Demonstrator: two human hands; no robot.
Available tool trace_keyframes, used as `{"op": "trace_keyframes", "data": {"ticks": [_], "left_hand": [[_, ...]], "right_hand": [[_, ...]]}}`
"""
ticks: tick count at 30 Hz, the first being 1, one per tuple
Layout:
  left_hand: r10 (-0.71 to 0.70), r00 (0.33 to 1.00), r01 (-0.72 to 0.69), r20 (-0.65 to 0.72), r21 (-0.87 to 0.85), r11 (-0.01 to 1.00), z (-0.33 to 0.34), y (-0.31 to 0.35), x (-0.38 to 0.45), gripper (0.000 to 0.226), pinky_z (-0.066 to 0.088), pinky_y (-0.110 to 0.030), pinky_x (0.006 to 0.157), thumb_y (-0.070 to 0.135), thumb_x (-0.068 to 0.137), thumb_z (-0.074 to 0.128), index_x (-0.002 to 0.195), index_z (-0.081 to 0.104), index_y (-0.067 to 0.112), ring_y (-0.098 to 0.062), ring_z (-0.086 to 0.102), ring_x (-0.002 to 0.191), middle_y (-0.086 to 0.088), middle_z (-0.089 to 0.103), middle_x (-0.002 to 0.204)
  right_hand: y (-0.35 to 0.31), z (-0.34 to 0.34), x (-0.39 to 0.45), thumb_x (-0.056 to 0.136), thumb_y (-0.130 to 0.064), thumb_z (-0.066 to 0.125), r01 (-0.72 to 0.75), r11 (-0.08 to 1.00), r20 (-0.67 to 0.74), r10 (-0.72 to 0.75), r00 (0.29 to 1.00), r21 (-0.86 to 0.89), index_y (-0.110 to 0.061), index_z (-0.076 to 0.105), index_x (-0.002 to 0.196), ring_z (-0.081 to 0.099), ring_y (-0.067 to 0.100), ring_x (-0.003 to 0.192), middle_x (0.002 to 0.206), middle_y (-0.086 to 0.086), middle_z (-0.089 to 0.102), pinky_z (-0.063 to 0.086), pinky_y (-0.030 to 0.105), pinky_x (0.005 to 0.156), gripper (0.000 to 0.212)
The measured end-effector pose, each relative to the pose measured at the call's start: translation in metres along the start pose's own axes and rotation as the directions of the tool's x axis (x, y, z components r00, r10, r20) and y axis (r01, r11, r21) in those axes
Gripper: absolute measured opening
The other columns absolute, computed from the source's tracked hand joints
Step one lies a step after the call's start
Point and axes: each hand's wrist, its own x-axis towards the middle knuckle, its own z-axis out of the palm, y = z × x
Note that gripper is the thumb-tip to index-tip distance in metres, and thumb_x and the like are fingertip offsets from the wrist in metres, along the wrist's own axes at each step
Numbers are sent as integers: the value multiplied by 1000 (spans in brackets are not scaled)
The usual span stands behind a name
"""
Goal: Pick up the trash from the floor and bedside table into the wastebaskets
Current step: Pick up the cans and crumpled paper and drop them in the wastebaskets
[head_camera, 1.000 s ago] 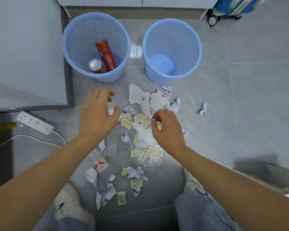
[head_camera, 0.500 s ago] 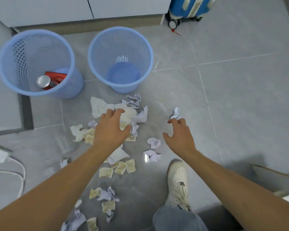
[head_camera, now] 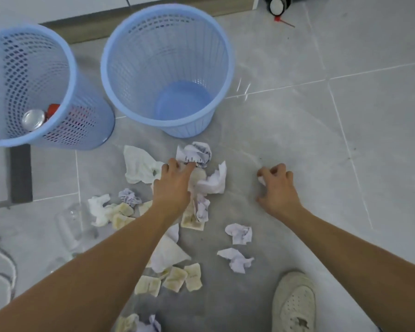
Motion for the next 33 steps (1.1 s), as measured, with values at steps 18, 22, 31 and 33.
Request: {"op": "trace_keyframes", "data": {"ticks": [18,22,31,33], "left_hand": [[-222,973,211,-68,-134,968,-13,-47,6,79,45,-58,96,31,84,73,150,30,37,-43,25,139,-17,19,155],[-165,986,160,-18,-162,974,3,-73,13,35,48,-49,82,26,97,61,129,54,16,-40,46,117,-18,44,128],[-18,982,-63,-188,-413,908,-11,-106,-24,27,40,-32,64,-16,74,60,80,71,8,-29,60,83,3,55,84],[-29,955,-125,-294,-489,864,-44,-104,-41,33,45,-29,66,-20,71,63,76,71,11,-23,61,81,4,60,84]], "right_hand": [[-56,6,-22,76,11,63,132,983,-167,-110,980,128,-20,57,113,51,25,87,106,3,41,42,30,67,48],[-69,16,-20,75,10,62,152,980,-164,-131,978,125,-18,58,112,51,27,85,104,3,41,38,29,67,47],[-103,-12,-49,76,9,62,192,955,-212,-144,967,228,-19,60,117,47,5,74,104,-5,39,37,10,58,49],[-123,-39,-62,80,6,64,225,928,-284,-138,949,298,-23,60,116,51,-4,79,104,-7,40,40,4,66,47]]}}
